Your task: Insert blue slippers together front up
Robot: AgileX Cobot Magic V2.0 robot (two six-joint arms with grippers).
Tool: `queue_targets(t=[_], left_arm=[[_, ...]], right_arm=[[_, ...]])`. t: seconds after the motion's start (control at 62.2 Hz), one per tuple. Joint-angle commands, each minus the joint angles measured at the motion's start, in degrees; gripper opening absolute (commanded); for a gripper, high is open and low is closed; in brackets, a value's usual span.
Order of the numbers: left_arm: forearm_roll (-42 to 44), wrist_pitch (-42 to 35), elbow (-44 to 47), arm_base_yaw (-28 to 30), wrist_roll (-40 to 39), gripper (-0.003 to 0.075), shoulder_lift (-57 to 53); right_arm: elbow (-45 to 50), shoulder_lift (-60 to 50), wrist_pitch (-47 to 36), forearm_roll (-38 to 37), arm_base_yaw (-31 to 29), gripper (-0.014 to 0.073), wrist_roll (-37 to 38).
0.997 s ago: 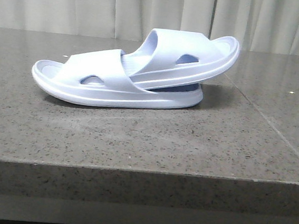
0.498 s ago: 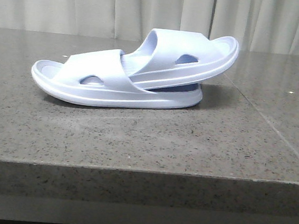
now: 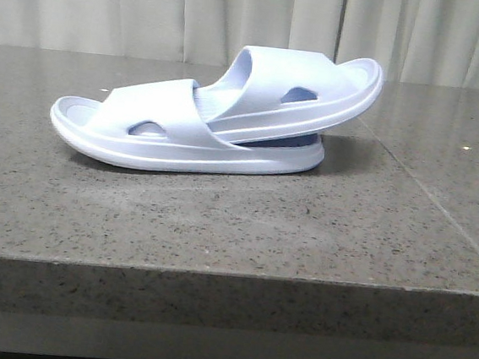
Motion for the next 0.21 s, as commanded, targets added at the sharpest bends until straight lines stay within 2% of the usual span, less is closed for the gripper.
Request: queue_targets(t=[0.0, 0.193], left_arm=[[0.0, -4.9, 0.3, -0.2, -0.7, -0.0020, -1.0], [0.0, -4.9, 0.3, -0.2, -0.7, -0.0020, -1.0]], right_arm=[[-0.3, -0.9, -4.9, 0.2, -0.4, -0.0118, -0.2], [-0.3, -0.9, -4.9, 0.2, -0.4, -0.0118, -0.2]])
